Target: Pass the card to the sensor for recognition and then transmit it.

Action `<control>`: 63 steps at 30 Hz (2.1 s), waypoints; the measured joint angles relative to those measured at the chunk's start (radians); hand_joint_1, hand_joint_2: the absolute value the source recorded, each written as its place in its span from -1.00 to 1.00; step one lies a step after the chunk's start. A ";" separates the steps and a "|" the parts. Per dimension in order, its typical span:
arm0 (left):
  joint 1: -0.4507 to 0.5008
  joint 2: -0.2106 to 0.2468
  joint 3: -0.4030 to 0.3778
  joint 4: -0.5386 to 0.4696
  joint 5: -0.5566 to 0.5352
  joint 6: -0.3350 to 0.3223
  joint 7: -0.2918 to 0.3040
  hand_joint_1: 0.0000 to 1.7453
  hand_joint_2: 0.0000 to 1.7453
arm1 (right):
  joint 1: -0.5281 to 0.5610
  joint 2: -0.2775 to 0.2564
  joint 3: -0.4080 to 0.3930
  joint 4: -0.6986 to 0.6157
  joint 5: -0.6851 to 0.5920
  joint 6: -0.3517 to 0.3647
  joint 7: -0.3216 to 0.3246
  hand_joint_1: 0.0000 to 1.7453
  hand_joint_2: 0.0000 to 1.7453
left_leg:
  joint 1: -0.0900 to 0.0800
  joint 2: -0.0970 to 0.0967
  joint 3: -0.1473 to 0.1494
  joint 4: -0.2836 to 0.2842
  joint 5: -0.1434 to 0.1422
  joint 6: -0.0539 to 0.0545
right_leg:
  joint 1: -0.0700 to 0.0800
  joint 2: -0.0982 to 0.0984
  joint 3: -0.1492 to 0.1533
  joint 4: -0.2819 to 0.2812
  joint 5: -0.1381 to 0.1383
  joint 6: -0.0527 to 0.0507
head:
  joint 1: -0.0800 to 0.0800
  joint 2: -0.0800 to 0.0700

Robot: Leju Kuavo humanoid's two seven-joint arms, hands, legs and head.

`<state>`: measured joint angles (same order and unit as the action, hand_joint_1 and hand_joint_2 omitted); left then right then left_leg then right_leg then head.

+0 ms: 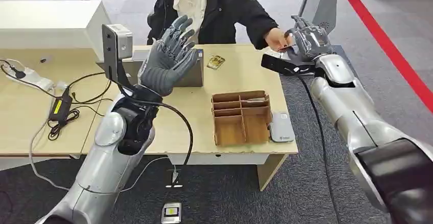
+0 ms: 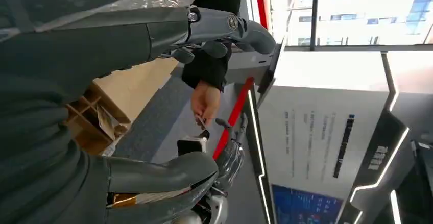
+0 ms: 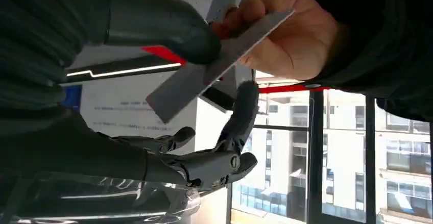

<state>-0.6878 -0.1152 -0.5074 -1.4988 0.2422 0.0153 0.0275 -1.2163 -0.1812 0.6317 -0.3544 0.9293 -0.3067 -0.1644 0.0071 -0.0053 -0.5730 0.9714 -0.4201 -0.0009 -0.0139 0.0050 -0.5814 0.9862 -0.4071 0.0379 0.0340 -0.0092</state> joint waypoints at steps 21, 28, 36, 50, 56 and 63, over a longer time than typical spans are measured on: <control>0.005 0.001 0.000 -0.022 0.007 -0.004 0.016 -1.00 1.00 | -0.006 0.000 -0.004 0.008 -0.083 -0.013 -0.056 1.00 1.00 | 0.000 0.000 0.000 0.000 0.000 0.000 | 0.000 0.000 0.000 0.000 0.000 0.000 | 0.000 0.000; 0.024 0.013 0.000 -0.047 -0.012 0.030 0.034 -1.00 1.00 | -0.006 0.002 -0.039 -0.016 -0.193 -0.010 -0.144 1.00 1.00 | 0.000 0.000 0.000 0.000 0.000 0.000 | 0.000 0.000 0.000 0.000 0.000 0.000 | 0.000 0.000; 0.042 0.036 0.000 -0.084 -0.015 0.053 0.049 -1.00 1.00 | 0.073 -0.011 -0.051 -0.062 -0.208 0.008 -0.147 1.00 1.00 | 0.000 0.000 0.000 0.000 0.000 0.000 | 0.000 0.000 0.000 0.000 0.000 0.000 | 0.000 0.000; 0.066 0.066 0.003 -0.106 -0.029 0.060 0.047 -1.00 1.00 | 0.266 -0.071 -0.067 -0.103 -0.249 0.020 -0.119 1.00 1.00 | 0.000 0.000 0.000 0.000 0.000 0.000 | 0.000 0.000 0.000 0.000 0.000 0.000 | 0.000 0.000; 0.075 0.073 0.004 -0.114 -0.040 0.060 0.052 -1.00 1.00 | 0.316 -0.088 -0.072 -0.111 -0.253 0.006 -0.110 1.00 1.00 | 0.000 0.000 0.000 0.000 0.000 0.000 | 0.000 0.000 0.000 0.000 0.000 0.000 | 0.000 0.000; 0.078 0.080 0.001 -0.127 -0.043 0.078 0.069 -1.00 1.00 | 0.382 -0.095 -0.092 -0.122 -0.268 -0.001 -0.105 1.00 1.00 | 0.000 0.000 0.000 0.000 0.000 0.000 | 0.000 0.000 0.000 -0.001 0.000 0.000 | 0.000 0.000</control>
<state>-0.6096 -0.0355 -0.5062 -1.6262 0.1995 0.0931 0.0961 -0.8341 -0.2766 0.5398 -0.4761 0.6611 -0.3074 -0.2689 0.0072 -0.0052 -0.5729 0.9713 -0.4202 -0.0009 -0.0139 0.0051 -0.5812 0.9856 -0.4071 0.0379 0.0340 -0.0092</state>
